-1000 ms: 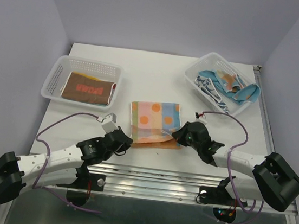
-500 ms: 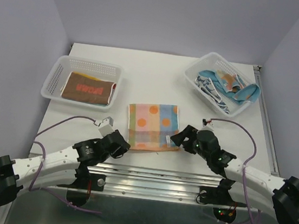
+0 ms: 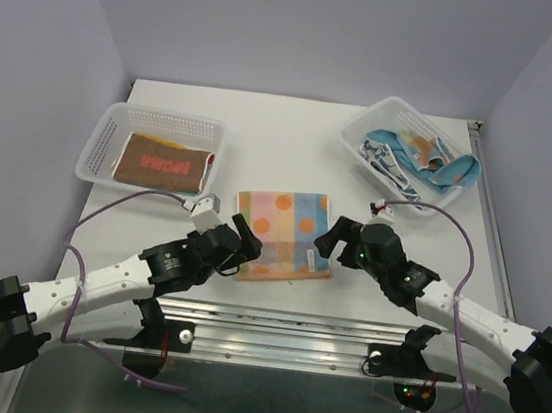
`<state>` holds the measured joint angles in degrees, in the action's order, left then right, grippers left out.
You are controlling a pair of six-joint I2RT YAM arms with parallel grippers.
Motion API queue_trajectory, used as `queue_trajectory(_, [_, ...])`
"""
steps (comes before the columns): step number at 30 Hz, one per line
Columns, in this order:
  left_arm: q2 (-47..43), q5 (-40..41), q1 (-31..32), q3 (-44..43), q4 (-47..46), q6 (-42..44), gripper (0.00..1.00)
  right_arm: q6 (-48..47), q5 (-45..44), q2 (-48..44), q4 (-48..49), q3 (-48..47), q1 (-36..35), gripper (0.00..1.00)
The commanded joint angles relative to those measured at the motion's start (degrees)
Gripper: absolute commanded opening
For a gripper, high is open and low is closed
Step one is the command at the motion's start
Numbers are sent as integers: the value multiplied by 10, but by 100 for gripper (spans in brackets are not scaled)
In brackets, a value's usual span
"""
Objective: Fold and stack the towels
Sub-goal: Fold the towel
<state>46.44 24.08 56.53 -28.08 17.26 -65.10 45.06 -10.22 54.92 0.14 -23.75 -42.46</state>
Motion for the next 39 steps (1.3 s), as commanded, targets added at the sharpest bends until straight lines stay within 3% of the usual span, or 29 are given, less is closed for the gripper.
queue_trajectory(1, [45,95,-2,-64,-13,44,99,-30,-69,49,-14,-105,-3,100])
queue_trajectory(4, [81,131,-24,-100,-23,80,99,-54,-89,133,-35,-165,4,100])
queue_trajectory(7, [113,56,-104,-116,-81,155,99,-96,-79,235,-37,-247,42,100])
queue_trajectory(10, [138,14,-145,-122,-130,203,99,-161,-72,287,-33,-291,59,98])
queue_trajectory(11, [145,7,-154,-128,-130,209,99,-180,-68,305,-29,-306,66,95])
queue_trajectory(14, [168,16,-169,-150,-122,219,99,-216,-63,366,-26,-358,83,73])
queue_trajectory(19, [198,-3,-195,-164,-143,233,99,-256,-48,455,-62,-435,101,67])
queue_trajectory(31, [244,-39,-229,-180,-164,251,99,-248,-31,536,-49,-461,122,56])
queue_trajectory(35, [261,-49,-235,-189,-170,256,99,-235,-24,542,-38,-450,130,46])
queue_trajectory(39, [283,-63,-238,-202,-170,263,99,-233,-7,546,-26,-442,139,29])
